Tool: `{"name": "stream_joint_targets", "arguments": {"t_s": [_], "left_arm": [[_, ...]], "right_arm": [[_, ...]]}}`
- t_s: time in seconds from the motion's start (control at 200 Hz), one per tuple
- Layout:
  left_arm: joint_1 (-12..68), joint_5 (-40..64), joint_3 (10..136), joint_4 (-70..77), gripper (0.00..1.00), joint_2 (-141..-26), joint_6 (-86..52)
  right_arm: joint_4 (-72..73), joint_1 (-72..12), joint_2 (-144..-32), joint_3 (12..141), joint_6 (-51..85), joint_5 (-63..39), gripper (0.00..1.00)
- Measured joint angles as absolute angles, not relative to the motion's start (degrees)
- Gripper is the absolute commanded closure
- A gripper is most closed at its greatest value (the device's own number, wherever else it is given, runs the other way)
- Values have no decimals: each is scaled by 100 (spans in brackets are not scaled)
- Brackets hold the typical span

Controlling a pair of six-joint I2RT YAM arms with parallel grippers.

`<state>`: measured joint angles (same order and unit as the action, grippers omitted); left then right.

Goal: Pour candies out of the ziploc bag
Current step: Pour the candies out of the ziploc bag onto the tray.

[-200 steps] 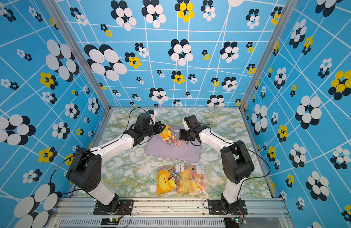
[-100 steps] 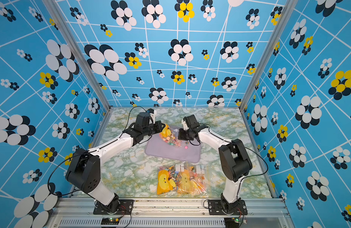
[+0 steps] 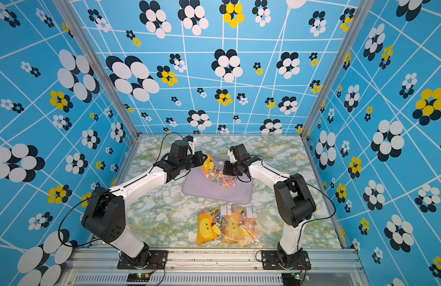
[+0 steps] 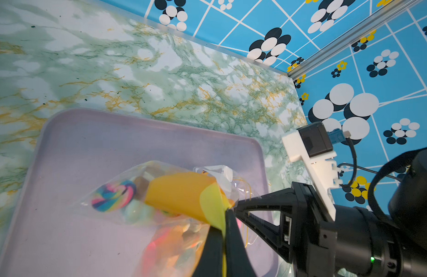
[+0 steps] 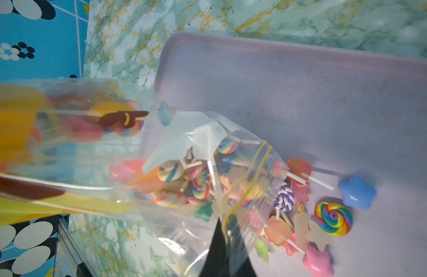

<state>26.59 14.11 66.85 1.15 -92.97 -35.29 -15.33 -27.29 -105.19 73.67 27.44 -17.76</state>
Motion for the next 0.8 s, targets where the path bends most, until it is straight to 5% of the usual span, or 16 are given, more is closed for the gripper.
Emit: {"name": "stream_joint_targets", "arguments": {"t_s": [0.799], "left_arm": [[2569,1326,6685,-145,100,-9017,-3341]], "right_arm": [[-1129,-2744,-10796,7526,2943,-2161,98]]}}
